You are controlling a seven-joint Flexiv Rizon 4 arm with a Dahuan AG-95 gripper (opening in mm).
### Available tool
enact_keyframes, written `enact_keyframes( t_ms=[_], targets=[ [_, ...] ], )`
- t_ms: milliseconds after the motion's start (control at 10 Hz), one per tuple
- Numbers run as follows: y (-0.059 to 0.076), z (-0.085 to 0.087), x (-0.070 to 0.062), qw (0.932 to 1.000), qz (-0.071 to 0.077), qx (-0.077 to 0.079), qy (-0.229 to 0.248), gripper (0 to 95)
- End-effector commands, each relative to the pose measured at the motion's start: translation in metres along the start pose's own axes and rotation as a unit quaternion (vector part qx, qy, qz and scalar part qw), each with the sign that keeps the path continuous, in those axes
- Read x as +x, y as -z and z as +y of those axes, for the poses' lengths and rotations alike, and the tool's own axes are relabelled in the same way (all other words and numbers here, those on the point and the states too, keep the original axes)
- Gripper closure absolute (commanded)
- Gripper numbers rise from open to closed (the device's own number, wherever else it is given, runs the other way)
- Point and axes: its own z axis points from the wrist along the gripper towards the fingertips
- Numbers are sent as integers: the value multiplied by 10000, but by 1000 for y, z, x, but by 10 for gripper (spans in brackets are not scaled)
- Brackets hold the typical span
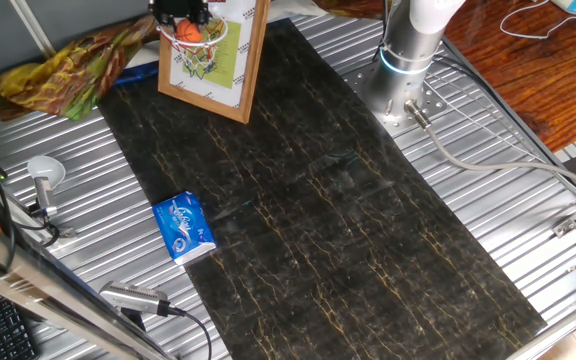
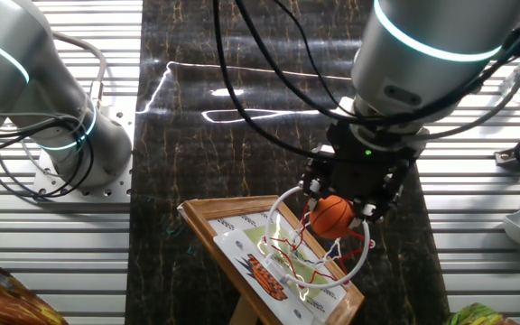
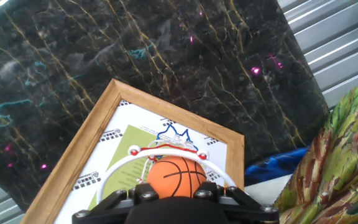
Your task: Grab a basketball, release it and shoot it into the basket
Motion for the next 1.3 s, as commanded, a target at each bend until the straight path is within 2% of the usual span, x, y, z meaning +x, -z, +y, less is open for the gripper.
enact_keyframes(
  t_ms=[100,200,300,400,500,600,700,800,900,1100,1300],
  targets=[
    [0,1,0,10000,11,-6,14,380],
    [0,1,0,10000,17,-22,-14,190],
    [1,1,0,10000,28,-47,-59,380],
    [9,3,0,9997,64,-121,-219,380],
    [17,7,-1,9988,82,-116,-466,570],
    [32,18,-7,9951,3,-184,-975,950],
    [41,27,-11,9921,-34,-238,-1228,950],
    [61,46,-25,9844,-36,-260,-1741,950],
    [72,57,-37,9815,-39,-238,-1898,950],
    [86,74,-51,9778,-43,-225,-2085,950],
    [93,84,-57,9776,-21,-230,-2090,950]
  ],
)
